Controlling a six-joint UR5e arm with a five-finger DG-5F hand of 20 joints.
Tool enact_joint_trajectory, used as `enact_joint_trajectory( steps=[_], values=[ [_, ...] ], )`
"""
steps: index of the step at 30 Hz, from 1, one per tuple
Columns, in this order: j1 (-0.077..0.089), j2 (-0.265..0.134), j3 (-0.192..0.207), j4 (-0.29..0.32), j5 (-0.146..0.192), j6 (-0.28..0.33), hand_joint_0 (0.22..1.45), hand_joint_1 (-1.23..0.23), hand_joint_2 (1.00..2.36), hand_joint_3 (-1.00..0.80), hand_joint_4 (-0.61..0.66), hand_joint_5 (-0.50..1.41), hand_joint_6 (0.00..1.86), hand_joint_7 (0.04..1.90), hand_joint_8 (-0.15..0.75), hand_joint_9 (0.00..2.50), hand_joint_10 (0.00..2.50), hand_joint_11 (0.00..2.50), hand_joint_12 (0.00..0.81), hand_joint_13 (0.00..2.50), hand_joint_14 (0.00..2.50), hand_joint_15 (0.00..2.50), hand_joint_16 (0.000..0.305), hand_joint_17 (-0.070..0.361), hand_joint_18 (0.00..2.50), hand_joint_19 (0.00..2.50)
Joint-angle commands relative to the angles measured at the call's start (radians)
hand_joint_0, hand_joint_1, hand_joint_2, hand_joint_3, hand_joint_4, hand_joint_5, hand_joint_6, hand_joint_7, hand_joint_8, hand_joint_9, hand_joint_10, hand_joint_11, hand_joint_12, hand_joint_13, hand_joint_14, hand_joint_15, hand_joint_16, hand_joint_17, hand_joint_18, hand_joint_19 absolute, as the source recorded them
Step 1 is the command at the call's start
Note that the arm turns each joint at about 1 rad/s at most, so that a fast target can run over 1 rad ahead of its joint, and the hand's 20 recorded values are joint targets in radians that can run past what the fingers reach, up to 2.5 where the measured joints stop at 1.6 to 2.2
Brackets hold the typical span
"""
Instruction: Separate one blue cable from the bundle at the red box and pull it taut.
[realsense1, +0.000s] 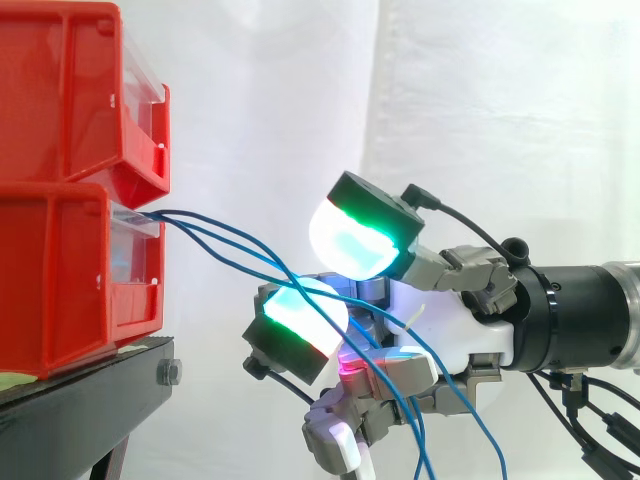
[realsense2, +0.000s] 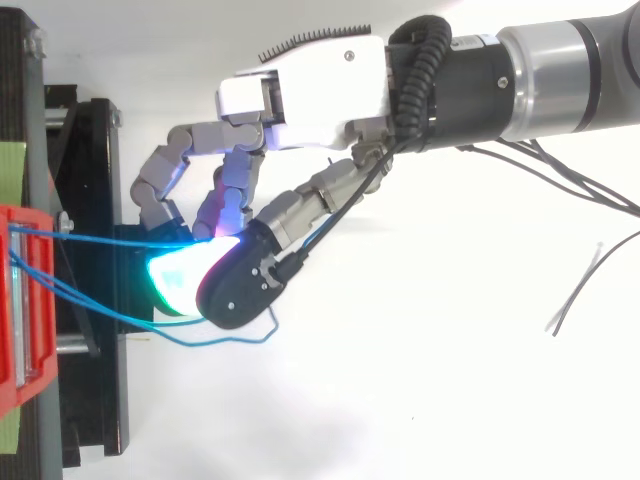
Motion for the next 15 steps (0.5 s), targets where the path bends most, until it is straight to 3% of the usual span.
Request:
enact_joint_trajectory(
  steps=[1, 6, 10, 15],
  values=[
    [0.000, 0.000, 0.000, -0.002, 0.000, 0.002, 0.57, -0.47, 1.00, -0.50, 0.00, -0.12, 0.81, 1.08, 0.255, 1.29, 0.03, 1.28, 0.372, 0.90, 0.03, 0.85, 0.051, 0.114, 0.71, 0.90],
    [0.002, 0.000, 0.000, -0.002, 0.000, 0.002, 0.62, -0.65, 1.00, -0.46, -0.01, -0.13, 0.80, 1.08, 0.245, 1.25, 0.03, 1.29, 0.370, 0.90, 0.03, 0.85, 0.050, 0.112, 0.71, 0.91],
    [0.002, 0.000, 0.000, -0.002, 0.000, 0.003, 0.68, -0.88, 1.00, -0.48, -0.01, -0.17, 0.84, 1.07, 0.236, 1.14, 0.03, 1.27, 0.370, 0.84, 0.03, 0.83, 0.051, 0.115, 0.68, 0.86],
    [0.002, 0.000, 0.000, -0.002, -0.002, 0.003, 0.72, -0.95, 1.00, -0.50, -0.01, -0.17, 0.86, 1.04, 0.227, 1.10, 0.03, 1.24, 0.357, 0.83, 0.03, 0.80, 0.050, 0.113, 0.70, 0.80]
  ],
)
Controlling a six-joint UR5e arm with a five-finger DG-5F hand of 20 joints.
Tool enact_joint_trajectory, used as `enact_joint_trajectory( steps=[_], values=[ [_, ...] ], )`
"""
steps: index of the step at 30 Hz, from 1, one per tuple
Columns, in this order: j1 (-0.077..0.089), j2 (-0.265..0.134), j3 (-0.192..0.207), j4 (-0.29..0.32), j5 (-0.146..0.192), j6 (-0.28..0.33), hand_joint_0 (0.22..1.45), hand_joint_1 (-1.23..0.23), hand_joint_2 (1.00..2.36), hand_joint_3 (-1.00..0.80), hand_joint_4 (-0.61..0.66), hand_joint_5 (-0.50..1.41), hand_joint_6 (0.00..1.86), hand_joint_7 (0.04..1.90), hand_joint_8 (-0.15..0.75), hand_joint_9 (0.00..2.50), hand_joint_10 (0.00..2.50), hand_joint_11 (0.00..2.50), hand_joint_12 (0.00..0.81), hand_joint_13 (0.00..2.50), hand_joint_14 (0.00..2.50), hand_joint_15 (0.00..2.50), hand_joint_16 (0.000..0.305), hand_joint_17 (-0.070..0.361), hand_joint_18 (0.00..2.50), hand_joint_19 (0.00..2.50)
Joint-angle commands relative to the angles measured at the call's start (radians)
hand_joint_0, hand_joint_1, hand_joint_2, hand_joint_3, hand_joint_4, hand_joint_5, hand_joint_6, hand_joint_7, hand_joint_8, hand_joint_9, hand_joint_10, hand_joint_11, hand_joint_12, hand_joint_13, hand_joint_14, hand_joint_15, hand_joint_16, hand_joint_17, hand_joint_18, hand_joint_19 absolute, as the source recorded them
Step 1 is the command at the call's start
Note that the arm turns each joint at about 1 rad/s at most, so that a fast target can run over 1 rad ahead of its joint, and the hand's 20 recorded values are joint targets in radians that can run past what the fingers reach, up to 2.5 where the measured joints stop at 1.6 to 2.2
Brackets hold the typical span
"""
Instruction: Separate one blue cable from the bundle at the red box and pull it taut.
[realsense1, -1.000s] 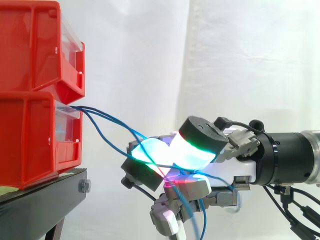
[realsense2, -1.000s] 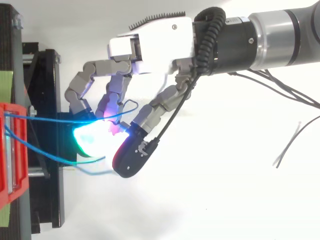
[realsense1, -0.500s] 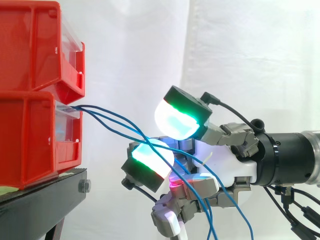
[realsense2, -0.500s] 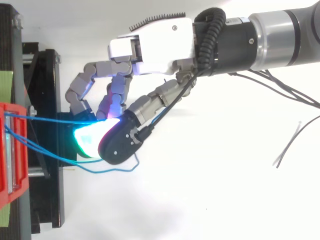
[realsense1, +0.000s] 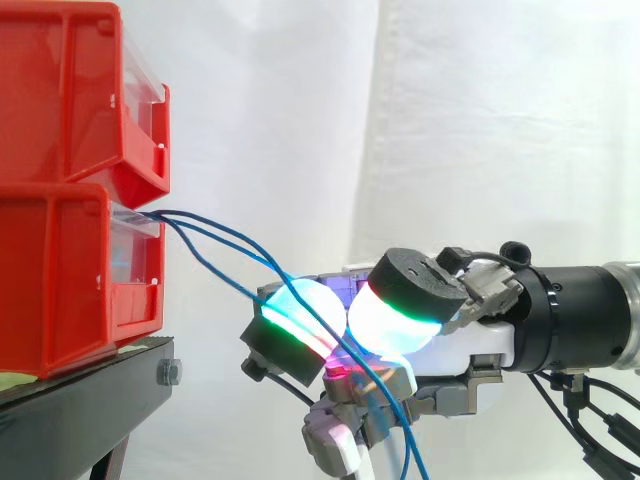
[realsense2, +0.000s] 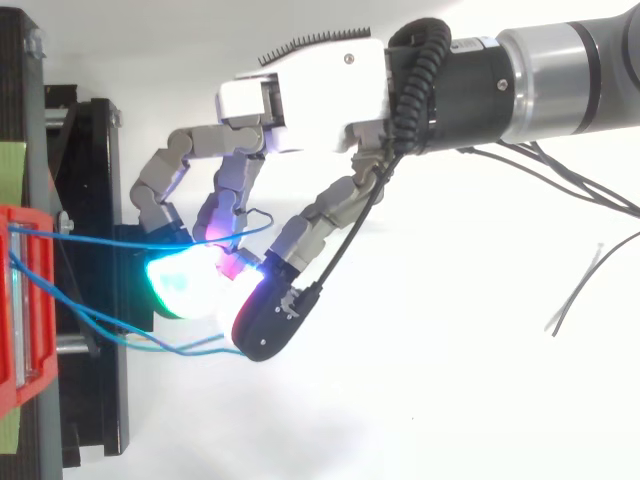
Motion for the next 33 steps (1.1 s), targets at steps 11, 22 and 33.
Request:
enact_joint_trajectory(
  steps=[11, 22, 33],
  values=[
    [-0.002, 0.000, 0.000, 0.001, -0.001, 0.002, 0.47, -0.69, 1.00, -0.50, 0.01, -0.13, 0.82, 1.00, 0.273, 1.23, 0.03, 1.25, 0.395, 0.87, 0.03, 0.81, 0.055, 0.124, 0.72, 0.85],
    [-0.002, 0.000, 0.006, 0.001, -0.001, 0.003, 0.57, -0.35, 1.00, -0.50, -0.01, -0.13, 0.78, 1.09, 0.249, 1.30, 0.03, 1.30, 0.371, 0.97, 0.03, 0.87, 0.049, 0.111, 0.74, 0.91],
    [-0.002, 0.011, 0.011, -0.033, 0.001, -0.003, 0.50, -0.57, 1.00, -0.50, 0.07, -0.21, 0.86, 1.00, 0.277, 0.87, 0.59, 1.72, 0.378, 1.12, 0.02, 1.45, 0.052, 0.117, 0.84, 1.11]
  ],
)
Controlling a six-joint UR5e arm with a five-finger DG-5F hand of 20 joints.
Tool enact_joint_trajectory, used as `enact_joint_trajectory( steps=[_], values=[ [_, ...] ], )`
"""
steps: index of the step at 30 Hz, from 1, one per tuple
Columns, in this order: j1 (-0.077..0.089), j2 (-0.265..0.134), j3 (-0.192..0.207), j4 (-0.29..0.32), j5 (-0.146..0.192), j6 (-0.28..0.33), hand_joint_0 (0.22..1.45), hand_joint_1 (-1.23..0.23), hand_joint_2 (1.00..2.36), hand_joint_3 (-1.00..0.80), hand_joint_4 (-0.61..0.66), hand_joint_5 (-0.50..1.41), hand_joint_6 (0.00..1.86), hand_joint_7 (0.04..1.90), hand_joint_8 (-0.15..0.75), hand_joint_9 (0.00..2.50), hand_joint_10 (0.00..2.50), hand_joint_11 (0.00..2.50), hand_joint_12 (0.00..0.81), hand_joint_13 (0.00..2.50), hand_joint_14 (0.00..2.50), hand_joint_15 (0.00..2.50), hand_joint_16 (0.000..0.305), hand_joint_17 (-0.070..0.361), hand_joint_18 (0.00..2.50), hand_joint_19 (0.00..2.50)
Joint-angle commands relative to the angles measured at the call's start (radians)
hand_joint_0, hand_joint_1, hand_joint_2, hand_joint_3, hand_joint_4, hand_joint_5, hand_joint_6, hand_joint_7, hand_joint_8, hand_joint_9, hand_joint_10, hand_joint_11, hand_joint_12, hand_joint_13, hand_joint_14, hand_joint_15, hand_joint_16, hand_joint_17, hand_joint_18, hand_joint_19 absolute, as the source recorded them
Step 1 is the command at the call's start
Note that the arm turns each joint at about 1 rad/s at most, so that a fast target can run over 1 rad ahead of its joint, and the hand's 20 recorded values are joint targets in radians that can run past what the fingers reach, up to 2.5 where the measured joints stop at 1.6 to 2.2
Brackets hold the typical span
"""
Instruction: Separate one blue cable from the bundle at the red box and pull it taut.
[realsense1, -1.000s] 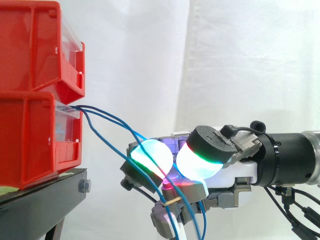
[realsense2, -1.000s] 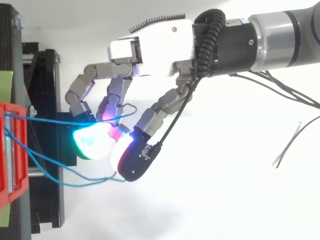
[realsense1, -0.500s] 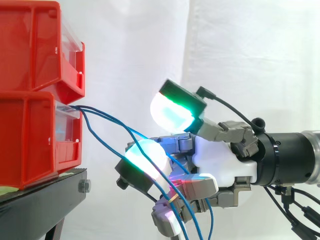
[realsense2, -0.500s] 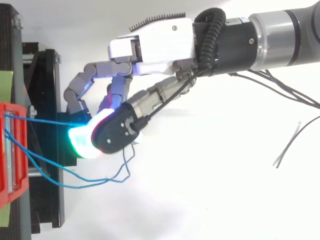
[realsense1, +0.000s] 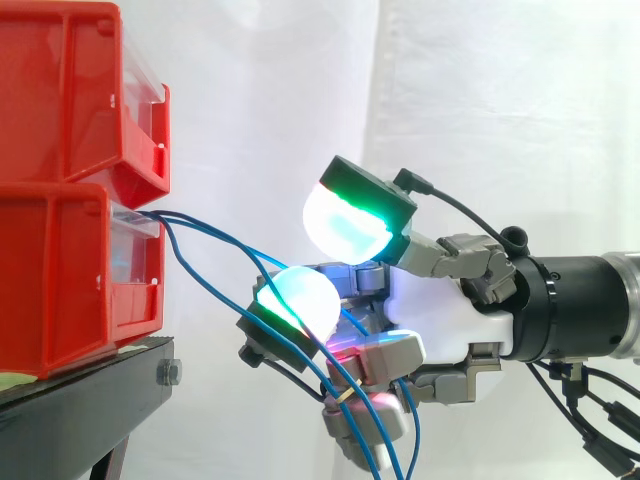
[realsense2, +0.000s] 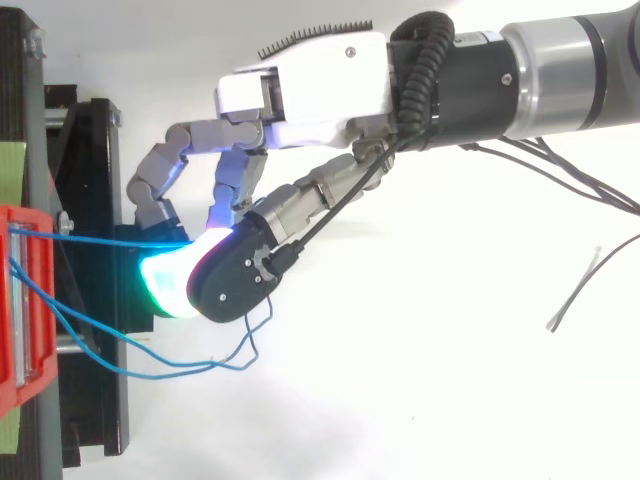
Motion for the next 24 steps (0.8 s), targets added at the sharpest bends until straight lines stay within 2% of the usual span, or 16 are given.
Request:
enact_joint_trajectory(
  steps=[1, 3, 4, 5, 7, 8, 9, 10, 11, 13, 14, 16, 19, 22, 24],
  values=[
    [0.002, 0.004, 0.001, -0.018, 0.001, -0.002, 0.49, -0.58, 1.00, -0.50, 0.08, -0.21, 0.86, 0.98, 0.287, 0.80, 0.72, 1.68, 0.369, 1.13, 0.01, 1.55, 0.051, 0.115, 0.86, 1.18],
    [0.003, 0.004, 0.001, -0.018, 0.002, -0.002, 0.49, -0.59, 1.00, -0.50, 0.09, -0.22, 0.87, 0.97, 0.304, 0.71, 0.90, 1.61, 0.365, 1.16, 0.00, 1.75, 0.051, 0.115, 0.88, 1.21],
    [0.005, 0.004, 0.001, -0.015, 0.002, -0.002, 0.49, -0.60, 1.00, -0.50, 0.10, -0.22, 0.87, 0.97, 0.309, 0.69, 0.94, 1.59, 0.368, 1.12, 0.13, 1.76, 0.051, 0.114, 0.88, 1.23],
    [0.005, 0.006, 0.001, -0.015, 0.002, -0.002, 0.49, -0.60, 1.00, -0.50, 0.10, -0.22, 0.87, 0.97, 0.307, 0.65, 0.97, 1.56, 0.372, 1.09, 0.28, 1.73, 0.049, 0.111, 0.88, 1.24],
    [0.008, 0.004, 0.001, -0.015, 0.004, -0.002, 0.48, -0.60, 1.00, -0.50, 0.11, -0.22, 0.87, 0.96, 0.318, 0.60, 1.00, 1.53, 0.375, 0.96, 0.83, 1.58, 0.048, 0.109, 0.90, 1.37],
    [0.006, 0.004, 0.001, -0.015, 0.004, -0.004, 0.48, -0.60, 1.00, -0.50, 0.11, -0.22, 0.87, 0.96, 0.318, 0.60, 1.00, 1.53, 0.375, 0.96, 0.83, 1.58, 0.048, 0.109, 0.90, 1.37],
    [0.008, 0.004, 0.002, -0.015, 0.004, -0.002, 0.48, -0.61, 1.00, -0.50, 0.12, -0.23, 0.87, 0.95, 0.321, 0.58, 1.04, 1.51, 0.376, 0.92, 1.00, 1.58, 0.047, 0.106, 0.91, 1.46],
    [0.008, 0.004, 0.002, -0.015, 0.004, -0.002, 0.48, -0.61, 1.00, -0.50, 0.12, -0.23, 0.87, 0.95, 0.324, 0.56, 1.10, 1.52, 0.375, 0.84, 1.36, 1.48, 0.046, 0.104, 0.92, 1.57],
    [0.008, 0.006, 0.002, -0.015, 0.004, -0.004, 0.48, -0.61, 1.00, -0.50, 0.12, -0.23, 0.87, 0.95, 0.324, 0.55, 1.11, 1.51, 0.373, 0.82, 1.45, 1.46, 0.045, 0.102, 0.93, 1.61],
    [0.006, 0.010, 0.002, -0.018, 0.004, -0.008, 0.48, -0.62, 1.00, -0.50, 0.13, -0.23, 0.87, 0.94, 0.334, 0.52, 1.25, 1.48, 0.374, 0.73, 1.85, 1.40, 0.043, 0.097, 0.96, 1.77],
    [0.006, 0.010, 0.002, -0.018, 0.004, -0.011, 0.48, -0.62, 1.00, -0.50, 0.13, -0.23, 0.87, 0.94, 0.334, 0.51, 1.27, 1.47, 0.377, 0.71, 1.93, 1.40, 0.043, 0.097, 0.97, 1.81],
    [0.005, 0.018, 0.002, -0.022, 0.004, -0.030, 0.48, -0.62, 1.00, -0.50, 0.14, -0.23, 0.87, 0.95, 0.337, 0.49, 1.35, 1.44, 0.381, 0.64, 2.24, 1.37, 0.043, 0.097, 1.02, 1.96],
    [0.005, 0.023, 0.002, -0.032, 0.004, -0.044, 0.48, -0.62, 1.00, -0.50, 0.14, -0.23, 0.87, 0.94, 0.340, 0.48, 1.42, 1.42, 0.380, 0.57, 2.50, 1.39, 0.044, 0.099, 1.06, 2.09],
    [0.008, 0.035, 0.002, -0.056, 0.005, -0.048, 0.48, -0.63, 1.00, -0.50, 0.14, -0.23, 0.87, 0.94, 0.342, 0.45, 1.52, 1.42, 0.381, 0.52, 2.50, 1.44, 0.044, 0.100, 1.07, 2.12],
    [0.008, 0.042, 0.002, -0.075, 0.008, -0.050, 0.48, -0.63, 1.00, -0.50, 0.14, -0.23, 0.87, 0.94, 0.350, 0.39, 1.75, 1.43, 0.383, 0.50, 2.50, 1.50, 0.045, 0.100, 1.05, 2.05]
  ],
)
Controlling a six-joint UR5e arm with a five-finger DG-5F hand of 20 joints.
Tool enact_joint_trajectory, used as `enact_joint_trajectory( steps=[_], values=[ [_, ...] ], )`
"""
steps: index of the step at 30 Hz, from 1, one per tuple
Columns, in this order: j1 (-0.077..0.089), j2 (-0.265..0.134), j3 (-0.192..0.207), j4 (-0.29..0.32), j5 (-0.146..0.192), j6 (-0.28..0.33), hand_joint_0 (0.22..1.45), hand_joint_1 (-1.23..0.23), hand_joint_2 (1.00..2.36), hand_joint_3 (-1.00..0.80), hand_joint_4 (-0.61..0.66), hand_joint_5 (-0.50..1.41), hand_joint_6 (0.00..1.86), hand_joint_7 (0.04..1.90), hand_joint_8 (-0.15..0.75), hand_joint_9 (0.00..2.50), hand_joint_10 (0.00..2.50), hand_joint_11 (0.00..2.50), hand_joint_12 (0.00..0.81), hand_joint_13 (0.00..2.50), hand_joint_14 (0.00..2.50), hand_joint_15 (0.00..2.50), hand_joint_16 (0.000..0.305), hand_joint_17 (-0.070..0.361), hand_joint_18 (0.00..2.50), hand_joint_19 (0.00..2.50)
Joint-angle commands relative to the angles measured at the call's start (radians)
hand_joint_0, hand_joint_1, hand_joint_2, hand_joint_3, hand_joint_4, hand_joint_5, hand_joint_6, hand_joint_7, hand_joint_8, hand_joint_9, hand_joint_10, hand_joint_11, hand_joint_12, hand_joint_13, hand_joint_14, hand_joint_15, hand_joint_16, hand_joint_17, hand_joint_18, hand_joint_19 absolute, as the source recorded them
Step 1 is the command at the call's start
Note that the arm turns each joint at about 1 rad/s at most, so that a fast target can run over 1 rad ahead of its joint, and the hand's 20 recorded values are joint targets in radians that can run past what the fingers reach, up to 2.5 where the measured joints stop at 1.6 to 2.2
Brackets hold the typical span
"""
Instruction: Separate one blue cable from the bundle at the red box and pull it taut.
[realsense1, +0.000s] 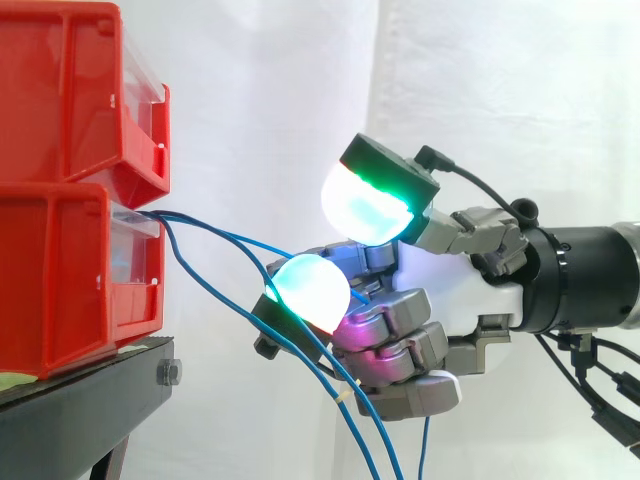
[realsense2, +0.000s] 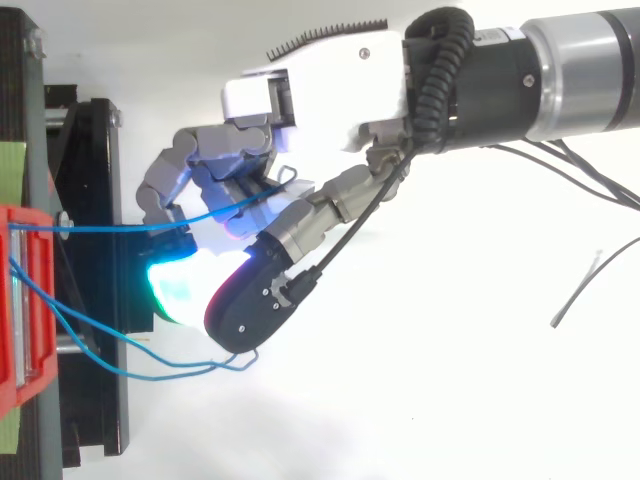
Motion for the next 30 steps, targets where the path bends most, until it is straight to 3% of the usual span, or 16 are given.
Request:
enact_joint_trajectory(
  steps=[1, 8, 10, 14, 17, 23, 27, 30],
  values=[
    [0.001, 0.013, -0.002, -0.031, 0.004, -0.006, 0.48, -0.63, 1.00, -0.50, 0.14, -0.23, 0.87, 0.94, 0.350, 0.37, 1.86, 1.40, 0.383, 0.48, 2.50, 1.53, 0.045, 0.102, 1.03, 2.01],
    [0.004, 0.038, -0.003, -0.092, 0.036, -0.032, 0.47, -0.63, 1.00, -0.50, 0.14, -0.24, 0.87, 0.94, 0.359, 0.23, 2.32, 1.46, 0.393, 0.43, 2.50, 1.62, 0.049, 0.110, 0.94, 1.72],
    [0.007, 0.045, -0.005, -0.115, 0.058, -0.038, 0.46, -0.63, 1.00, -0.50, 0.14, -0.24, 0.88, 0.90, 0.369, 0.11, 2.50, 1.39, 0.394, 0.41, 2.50, 1.60, 0.051, 0.115, 0.86, 1.46],
    [0.012, 0.044, -0.017, -0.131, 0.059, -0.040, 0.46, -0.63, 1.00, -0.50, 0.14, -0.25, 0.88, 0.90, 0.372, 0.00, 2.50, 1.44, 0.401, 0.39, 2.50, 1.67, 0.053, 0.118, 0.81, 1.24],
    [0.016, 0.044, -0.051, -0.126, 0.070, -0.038, 0.46, -0.64, 1.00, -0.50, 0.13, -0.25, 0.87, 0.89, 0.371, 0.00, 2.50, 1.41, 0.401, 0.41, 2.50, 1.70, 0.053, 0.119, 0.78, 1.17],
    [0.022, 0.044, -0.080, -0.053, 0.112, -0.029, 0.46, -0.65, 1.00, -0.50, 0.10, -0.26, 0.87, 0.88, 0.360, 0.00, 2.50, 1.39, 0.393, 0.54, 2.50, 1.57, 0.053, 0.119, 0.79, 1.09],
    [0.025, 0.044, -0.081, -0.036, 0.125, -0.018, 0.45, -0.65, 1.00, -0.50, 0.09, -0.26, 0.87, 0.86, 0.358, 0.00, 2.50, 1.58, 0.479, 0.73, 2.50, 1.63, 0.070, 0.157, 0.96, 1.04],
    [0.027, 0.044, -0.081, -0.034, 0.139, -0.012, 0.44, -0.64, 1.00, -0.50, 0.09, -0.27, 0.87, 0.85, 0.376, 0.00, 2.50, 1.75, 0.595, 0.97, 2.50, 1.75, 0.082, 0.185, 1.31, 0.96]
  ],
)
